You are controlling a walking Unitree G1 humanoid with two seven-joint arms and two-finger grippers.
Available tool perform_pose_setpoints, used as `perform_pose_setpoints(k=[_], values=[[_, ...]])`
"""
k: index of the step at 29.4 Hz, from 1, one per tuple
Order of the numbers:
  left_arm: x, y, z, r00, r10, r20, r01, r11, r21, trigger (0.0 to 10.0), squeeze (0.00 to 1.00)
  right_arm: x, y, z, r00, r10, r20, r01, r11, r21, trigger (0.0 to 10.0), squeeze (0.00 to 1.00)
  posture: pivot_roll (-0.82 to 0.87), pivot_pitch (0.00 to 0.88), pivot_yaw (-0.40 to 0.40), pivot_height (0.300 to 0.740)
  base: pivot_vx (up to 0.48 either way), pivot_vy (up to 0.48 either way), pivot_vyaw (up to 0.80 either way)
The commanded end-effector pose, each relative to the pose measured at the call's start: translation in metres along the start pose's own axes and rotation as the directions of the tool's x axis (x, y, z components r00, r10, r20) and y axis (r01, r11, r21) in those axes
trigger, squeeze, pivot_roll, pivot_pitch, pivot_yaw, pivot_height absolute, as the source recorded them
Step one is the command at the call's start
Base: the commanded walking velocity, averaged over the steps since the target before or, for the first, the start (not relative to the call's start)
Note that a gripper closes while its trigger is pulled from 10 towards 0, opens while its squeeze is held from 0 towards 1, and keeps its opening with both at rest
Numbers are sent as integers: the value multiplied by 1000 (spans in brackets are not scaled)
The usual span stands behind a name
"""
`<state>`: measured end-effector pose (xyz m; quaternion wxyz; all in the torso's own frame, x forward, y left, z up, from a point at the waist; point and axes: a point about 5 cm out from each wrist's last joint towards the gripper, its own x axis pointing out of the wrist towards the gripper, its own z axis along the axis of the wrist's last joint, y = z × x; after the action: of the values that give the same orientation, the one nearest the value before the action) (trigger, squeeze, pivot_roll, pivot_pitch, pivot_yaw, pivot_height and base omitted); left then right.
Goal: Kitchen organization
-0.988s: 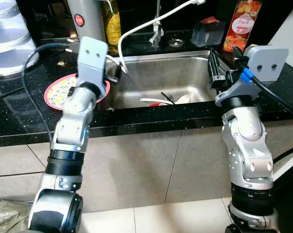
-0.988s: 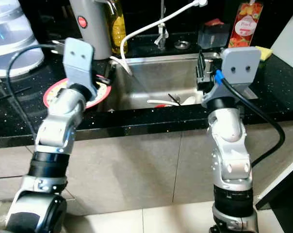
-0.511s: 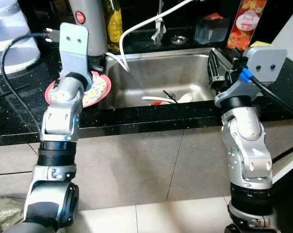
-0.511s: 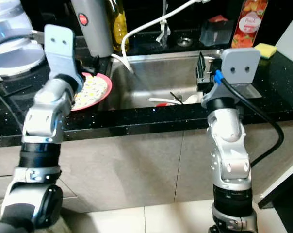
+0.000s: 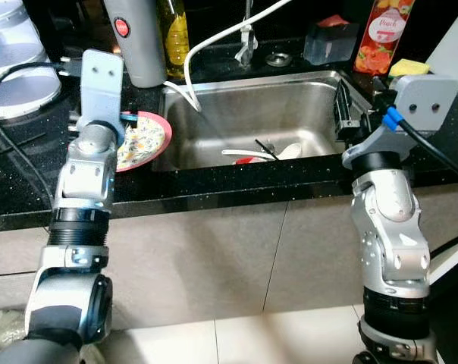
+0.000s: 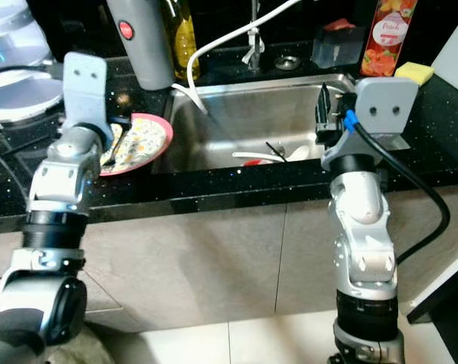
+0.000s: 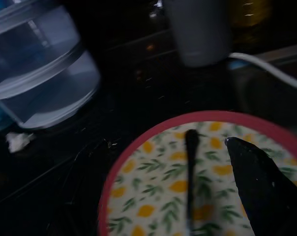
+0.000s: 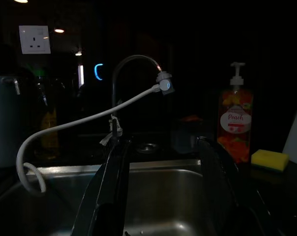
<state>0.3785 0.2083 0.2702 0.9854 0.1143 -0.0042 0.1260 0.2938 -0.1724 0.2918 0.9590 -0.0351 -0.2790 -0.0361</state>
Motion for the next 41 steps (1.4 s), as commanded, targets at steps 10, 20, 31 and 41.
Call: perform_pose_setpoints(k=[10,20,31,41], values=[[4,4,4,999,33,-10,-33,999,8,10000,0,2,4,-3,1000,14,-2,-14,1000,2,10000,0,0,0,73,740,0,0,0],[10,9,-5,997,60,-52,-61,998,-19,10000,0,6,1,-4,1000,-2,11,2,1000,-2,10000,0,-21,0,89,740,0,0,0],[16,-4,0,999,33,-28,-34,999,-41,10000,0,2,-1,-3,1000,5,18,-4,999,-32,10000,0,-157,0,150,740,0,0,0],[20,-12,1,999,16,-28,-17,998,-53,10000,0,1,-5,-2,1000,-15,25,16,999,-42,10000,0,-159,0,163,740,0,0,0]])
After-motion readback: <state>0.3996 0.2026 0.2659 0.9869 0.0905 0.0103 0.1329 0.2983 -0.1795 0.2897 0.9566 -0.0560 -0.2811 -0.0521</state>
